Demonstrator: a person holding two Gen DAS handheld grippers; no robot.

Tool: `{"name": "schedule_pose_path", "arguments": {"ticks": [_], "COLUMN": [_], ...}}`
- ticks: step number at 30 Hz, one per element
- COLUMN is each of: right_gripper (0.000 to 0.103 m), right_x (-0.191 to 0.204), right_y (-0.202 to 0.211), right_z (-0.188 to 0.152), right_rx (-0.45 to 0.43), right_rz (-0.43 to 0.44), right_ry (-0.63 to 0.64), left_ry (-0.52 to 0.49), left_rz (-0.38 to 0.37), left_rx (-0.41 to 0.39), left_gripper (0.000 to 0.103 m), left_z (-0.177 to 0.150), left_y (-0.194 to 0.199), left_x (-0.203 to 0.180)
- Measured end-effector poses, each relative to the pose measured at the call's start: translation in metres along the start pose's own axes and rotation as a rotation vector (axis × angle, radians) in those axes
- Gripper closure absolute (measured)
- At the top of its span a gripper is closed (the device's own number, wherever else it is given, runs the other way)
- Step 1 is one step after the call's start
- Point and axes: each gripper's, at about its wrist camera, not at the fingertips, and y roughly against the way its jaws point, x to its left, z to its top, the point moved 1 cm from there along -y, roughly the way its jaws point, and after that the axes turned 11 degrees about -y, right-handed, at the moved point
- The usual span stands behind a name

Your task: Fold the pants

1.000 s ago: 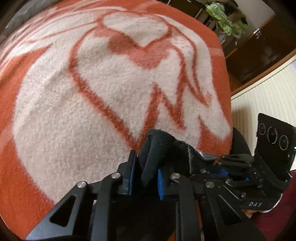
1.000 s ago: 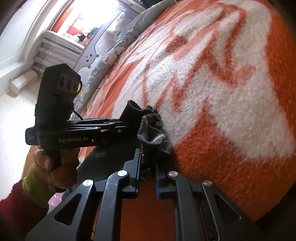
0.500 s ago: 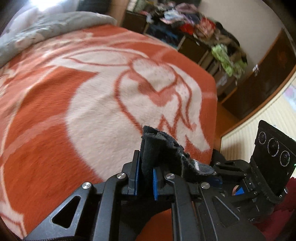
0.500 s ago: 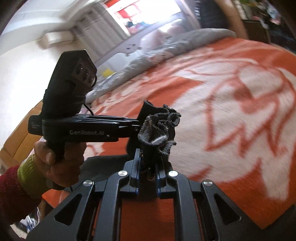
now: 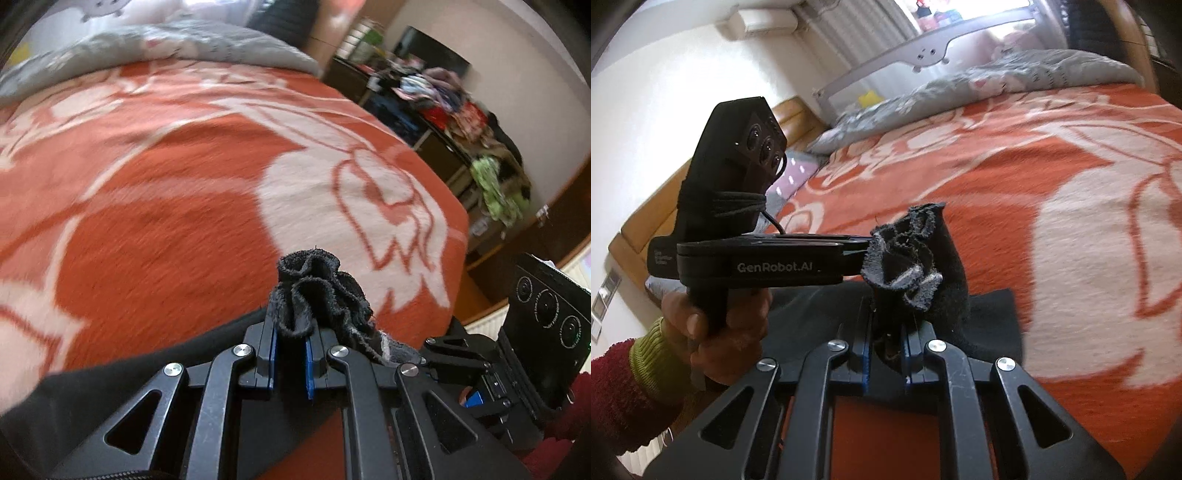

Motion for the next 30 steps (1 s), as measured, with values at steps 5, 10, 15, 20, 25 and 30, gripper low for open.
{"name": "schedule_pose_path", "arguments": {"ticks": [5, 10, 15, 20, 25, 30], "right_gripper": [0.089, 0.089, 0.089, 0.089, 0.082, 0.066], "right_x": [0.011, 0.019, 0.025, 0.033, 0.046, 0.065], "right_y": [-0.036, -0.058, -0.072, -0.078, -0.09, -0.099], "right_z": [-0.01, -0.021, -0.028, -0.039, -0.053, -0.067], "right_rx": [0.055, 0.105, 0.131, 0.153, 0.207, 0.246], "right_rz": [-0.019, -0.042, -0.056, -0.064, -0.137, -0.187], "right_ry": [0.042, 0.091, 0.126, 0.163, 0.261, 0.407], "left_ry": [0.09, 0.162, 0.219, 0.285, 0.353, 0.44], "left_rz": [0.038, 0.055, 0.066, 0.075, 0.116, 0.13], "left_rx": [0.005, 0.005, -0.008, -0.027, -0.019, -0.046], "left_gripper": [0.098, 0.098, 0.098, 0.098, 0.093, 0.093], "left_z": [-0.03, -0.053, -0.072, -0.093, -0.117, -0.144], "left_y": [-0.004, -0.006, -0.005, -0.001, 0.007, 0.026], "left_x": [0.03, 0.048, 0.057, 0.064, 0.072, 0.081]}}
